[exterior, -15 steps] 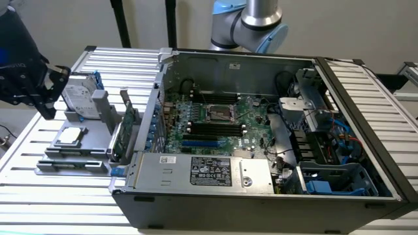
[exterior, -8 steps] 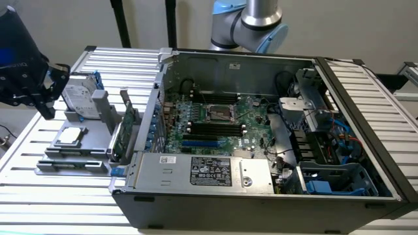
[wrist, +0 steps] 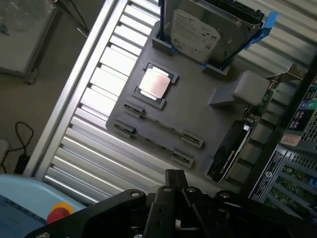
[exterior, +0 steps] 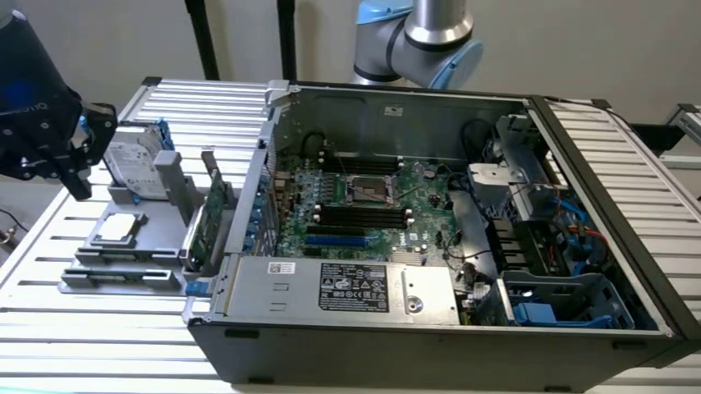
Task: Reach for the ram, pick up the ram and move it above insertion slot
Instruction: 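Pick up the ram and move it above insertion slot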
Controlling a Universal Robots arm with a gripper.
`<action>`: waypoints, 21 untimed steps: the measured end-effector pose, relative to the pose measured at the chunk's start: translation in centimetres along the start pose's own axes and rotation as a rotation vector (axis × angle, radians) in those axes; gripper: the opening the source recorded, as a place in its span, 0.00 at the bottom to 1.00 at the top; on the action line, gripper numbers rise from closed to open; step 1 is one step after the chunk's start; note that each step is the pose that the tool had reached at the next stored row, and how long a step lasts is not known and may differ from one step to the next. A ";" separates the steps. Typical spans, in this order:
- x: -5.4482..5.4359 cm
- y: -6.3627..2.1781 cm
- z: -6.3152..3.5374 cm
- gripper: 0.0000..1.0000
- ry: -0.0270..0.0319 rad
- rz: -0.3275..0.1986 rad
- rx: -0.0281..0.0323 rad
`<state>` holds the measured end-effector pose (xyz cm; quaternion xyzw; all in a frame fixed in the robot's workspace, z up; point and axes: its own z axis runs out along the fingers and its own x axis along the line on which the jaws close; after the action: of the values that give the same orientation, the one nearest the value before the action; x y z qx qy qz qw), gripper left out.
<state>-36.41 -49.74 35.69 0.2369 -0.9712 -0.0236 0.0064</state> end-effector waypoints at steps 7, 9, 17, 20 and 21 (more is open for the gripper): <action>0.0 0.00 0.03 0.11 0.0062 -0.127 -0.0002; 0.0 0.00 0.04 0.11 0.0079 -0.163 -0.0001; 0.0 -0.01 0.11 0.11 0.0150 -0.308 0.0000; 0.0 -0.01 0.16 0.11 0.0177 -0.363 0.0001; 0.0 -0.01 0.17 0.11 0.0186 -0.381 0.0001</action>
<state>-36.40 -49.75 35.52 0.4169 -0.9086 -0.0222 0.0108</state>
